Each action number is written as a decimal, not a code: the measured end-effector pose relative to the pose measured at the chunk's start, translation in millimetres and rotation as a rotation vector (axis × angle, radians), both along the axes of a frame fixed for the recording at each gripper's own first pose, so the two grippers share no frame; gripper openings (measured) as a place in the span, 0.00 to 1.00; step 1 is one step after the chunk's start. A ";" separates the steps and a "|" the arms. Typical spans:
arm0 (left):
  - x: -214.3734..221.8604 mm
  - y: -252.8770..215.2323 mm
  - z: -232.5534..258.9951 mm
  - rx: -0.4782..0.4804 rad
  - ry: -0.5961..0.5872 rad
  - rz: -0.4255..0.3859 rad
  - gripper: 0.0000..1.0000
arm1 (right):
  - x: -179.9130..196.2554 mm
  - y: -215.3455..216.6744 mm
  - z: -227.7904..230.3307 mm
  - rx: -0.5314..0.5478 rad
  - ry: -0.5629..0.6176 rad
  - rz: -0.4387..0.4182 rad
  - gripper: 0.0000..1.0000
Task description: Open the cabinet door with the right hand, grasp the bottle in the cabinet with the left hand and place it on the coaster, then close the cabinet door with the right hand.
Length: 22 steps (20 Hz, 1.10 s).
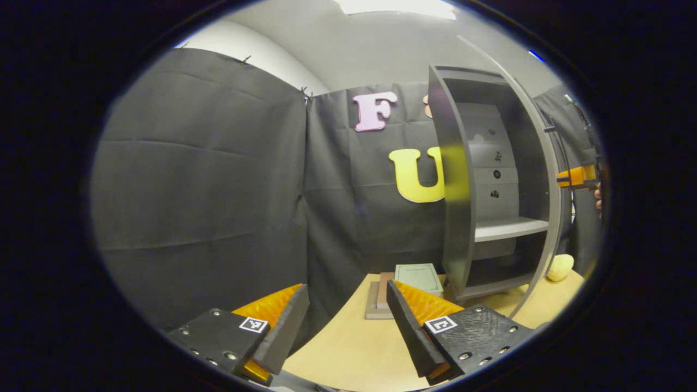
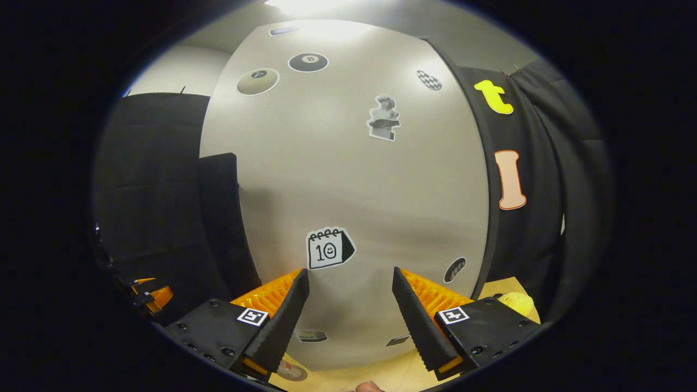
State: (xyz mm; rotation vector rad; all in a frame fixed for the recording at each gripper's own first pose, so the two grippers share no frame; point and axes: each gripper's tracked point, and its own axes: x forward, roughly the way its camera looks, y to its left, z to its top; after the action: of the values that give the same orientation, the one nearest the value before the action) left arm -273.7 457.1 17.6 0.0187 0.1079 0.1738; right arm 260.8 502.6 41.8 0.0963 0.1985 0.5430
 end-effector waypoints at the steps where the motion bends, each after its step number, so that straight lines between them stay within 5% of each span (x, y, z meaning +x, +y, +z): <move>1: -2.4 5.6 -2.1 0.000 0.005 0.008 0.88 | 4.3 5.1 -1.8 -0.011 -0.005 -0.001 0.98; 12: -14.0 47.0 -27.0 -0.020 0.031 0.053 0.86 | -9.6 15.8 -2.8 0.007 0.000 -0.046 0.98; 13: -13.8 48.1 -28.3 -0.019 0.032 0.051 0.88 | -10.5 16.2 -3.2 0.011 0.003 -0.053 0.92; 14: -12.9 49.1 -29.2 -0.017 0.033 0.050 0.87 | -10.5 15.9 -2.4 0.018 0.004 -0.060 0.98; 15: -12.7 49.8 -28.9 -0.019 0.031 0.049 0.87 | -10.0 13.4 -0.1 0.021 -0.001 -0.078 0.92; 22: -14.7 58.6 -30.0 -0.021 0.022 0.048 0.87 | -2.9 9.1 -2.9 -0.024 -0.058 -0.175 0.94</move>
State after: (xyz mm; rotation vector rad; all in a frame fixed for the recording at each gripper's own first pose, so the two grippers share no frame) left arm -288.4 515.7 -12.4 -0.0029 0.1320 0.2207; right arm 257.9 511.7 39.0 0.0740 0.1382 0.3689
